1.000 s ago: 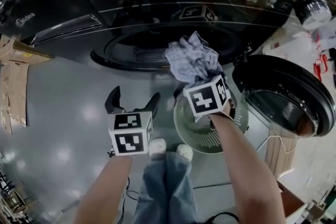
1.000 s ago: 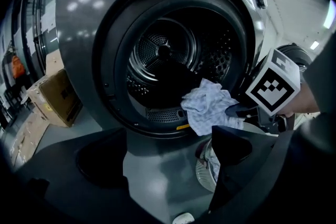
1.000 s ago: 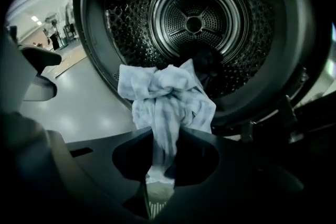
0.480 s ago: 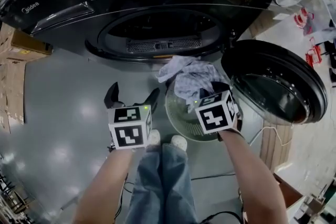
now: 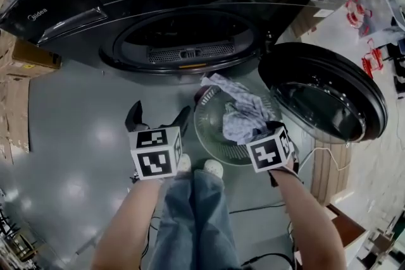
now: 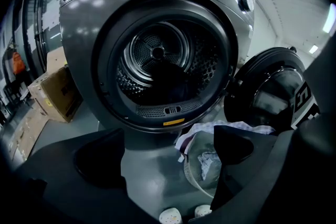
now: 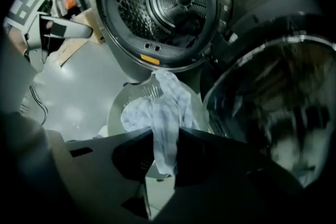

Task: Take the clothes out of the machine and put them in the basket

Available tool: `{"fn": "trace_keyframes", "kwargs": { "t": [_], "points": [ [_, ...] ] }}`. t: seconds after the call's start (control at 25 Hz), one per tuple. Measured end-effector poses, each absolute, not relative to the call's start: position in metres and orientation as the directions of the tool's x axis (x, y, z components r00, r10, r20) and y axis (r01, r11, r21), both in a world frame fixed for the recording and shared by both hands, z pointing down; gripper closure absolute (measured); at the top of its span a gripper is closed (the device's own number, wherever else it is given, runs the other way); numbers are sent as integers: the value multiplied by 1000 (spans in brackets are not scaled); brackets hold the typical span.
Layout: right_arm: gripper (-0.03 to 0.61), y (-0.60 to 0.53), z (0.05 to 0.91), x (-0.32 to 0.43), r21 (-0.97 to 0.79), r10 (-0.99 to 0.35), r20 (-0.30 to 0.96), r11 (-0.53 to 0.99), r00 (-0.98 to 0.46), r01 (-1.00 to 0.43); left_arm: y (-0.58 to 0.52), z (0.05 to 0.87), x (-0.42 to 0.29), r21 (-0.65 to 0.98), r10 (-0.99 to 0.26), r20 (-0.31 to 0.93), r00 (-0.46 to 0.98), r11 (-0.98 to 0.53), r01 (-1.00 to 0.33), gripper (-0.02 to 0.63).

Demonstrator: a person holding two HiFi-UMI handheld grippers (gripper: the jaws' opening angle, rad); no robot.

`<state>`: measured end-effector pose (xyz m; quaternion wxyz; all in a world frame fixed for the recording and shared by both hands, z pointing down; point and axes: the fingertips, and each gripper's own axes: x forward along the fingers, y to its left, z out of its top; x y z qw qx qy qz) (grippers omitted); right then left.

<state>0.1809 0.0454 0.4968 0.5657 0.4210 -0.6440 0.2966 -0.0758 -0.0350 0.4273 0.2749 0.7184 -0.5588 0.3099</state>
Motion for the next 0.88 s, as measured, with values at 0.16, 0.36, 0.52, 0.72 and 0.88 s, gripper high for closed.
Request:
{"fn": "trace_keyframes", "kwargs": {
  "t": [0.16,0.36,0.52,0.72,0.88],
  "points": [
    [506,57,507,190,72,-151,989,426,8,-902,-36,429,-79,48,-633,753,181,-222,-974,110],
    [459,69,526,185,35,-95,995,421,-5,-906,-35,435,-84,46,-626,760,175,-216,-975,110],
    [296,70,539,171,-53,-85,993,353,-88,-934,-32,444,-88,46,-616,768,176,-221,-974,110],
    [295,43,541,160,-47,-148,983,359,-106,-932,-31,454,-94,47,-605,777,176,-223,-974,110],
    [295,21,552,139,-80,-170,973,378,-154,-922,-35,463,-97,46,-603,778,179,-229,-972,110]
  ]
}}
